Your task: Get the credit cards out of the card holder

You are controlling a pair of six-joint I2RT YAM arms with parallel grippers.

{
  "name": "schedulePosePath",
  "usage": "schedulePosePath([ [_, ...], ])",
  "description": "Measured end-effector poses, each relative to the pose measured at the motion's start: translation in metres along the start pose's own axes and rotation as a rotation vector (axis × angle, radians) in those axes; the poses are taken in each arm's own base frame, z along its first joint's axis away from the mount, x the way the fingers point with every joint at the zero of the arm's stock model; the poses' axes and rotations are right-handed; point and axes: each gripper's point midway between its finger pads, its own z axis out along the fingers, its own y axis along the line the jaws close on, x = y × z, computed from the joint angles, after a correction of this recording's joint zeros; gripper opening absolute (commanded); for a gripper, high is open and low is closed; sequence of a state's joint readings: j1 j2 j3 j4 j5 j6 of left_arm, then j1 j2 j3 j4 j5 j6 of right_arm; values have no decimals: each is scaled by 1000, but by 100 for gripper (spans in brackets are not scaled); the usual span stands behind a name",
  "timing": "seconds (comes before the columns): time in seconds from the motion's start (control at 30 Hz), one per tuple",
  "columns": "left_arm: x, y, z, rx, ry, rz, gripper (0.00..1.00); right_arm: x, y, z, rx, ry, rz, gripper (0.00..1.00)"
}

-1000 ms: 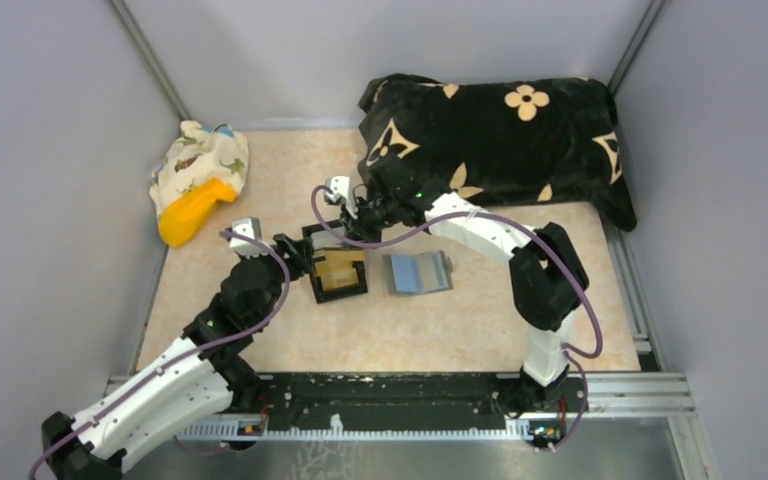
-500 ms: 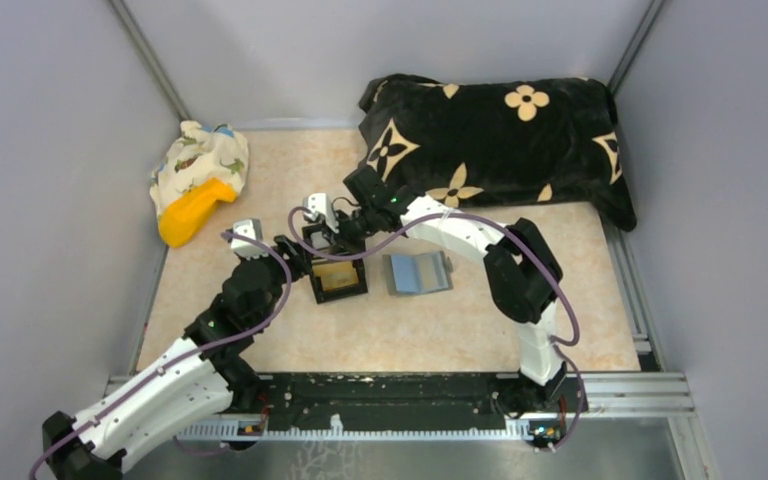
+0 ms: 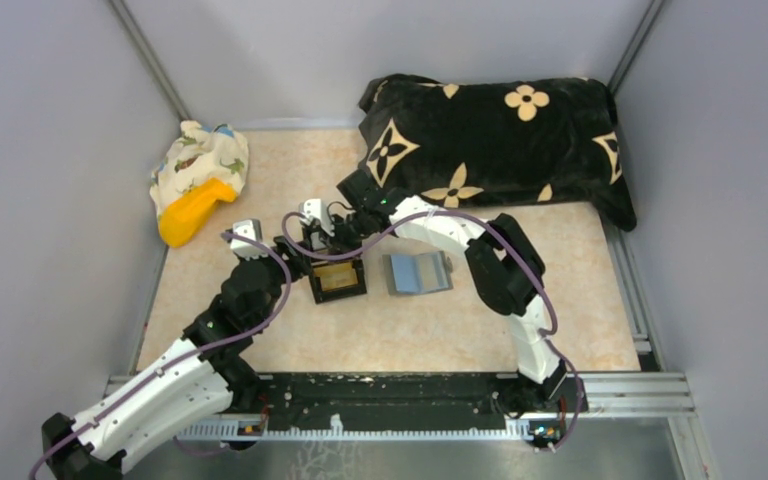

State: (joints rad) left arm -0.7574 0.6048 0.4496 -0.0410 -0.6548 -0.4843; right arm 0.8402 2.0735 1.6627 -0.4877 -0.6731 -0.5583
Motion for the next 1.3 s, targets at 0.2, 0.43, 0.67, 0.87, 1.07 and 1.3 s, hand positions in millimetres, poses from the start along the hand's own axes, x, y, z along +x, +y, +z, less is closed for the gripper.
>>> schedulePosePath([
  [0.2,1,0,0,-1,2,9,67,13,-3,9,-2,25,18,0],
  [0.43,2,0,1,-2,7,12,67,19,-12,17,24,32,15,0],
  [0.67,3,0,1,0,9,13,66,15,-25,17,83,22,8,0],
  [0.87,6,0,2,1,20,20,66,19,-30,20,109,26,11,0],
  [1.07,9,1,2,0,27,26,66,20,-33,22,122,19,13,0],
  [1.3,11,1,2,1,30,27,66,23,-34,23,137,19,25,8],
])
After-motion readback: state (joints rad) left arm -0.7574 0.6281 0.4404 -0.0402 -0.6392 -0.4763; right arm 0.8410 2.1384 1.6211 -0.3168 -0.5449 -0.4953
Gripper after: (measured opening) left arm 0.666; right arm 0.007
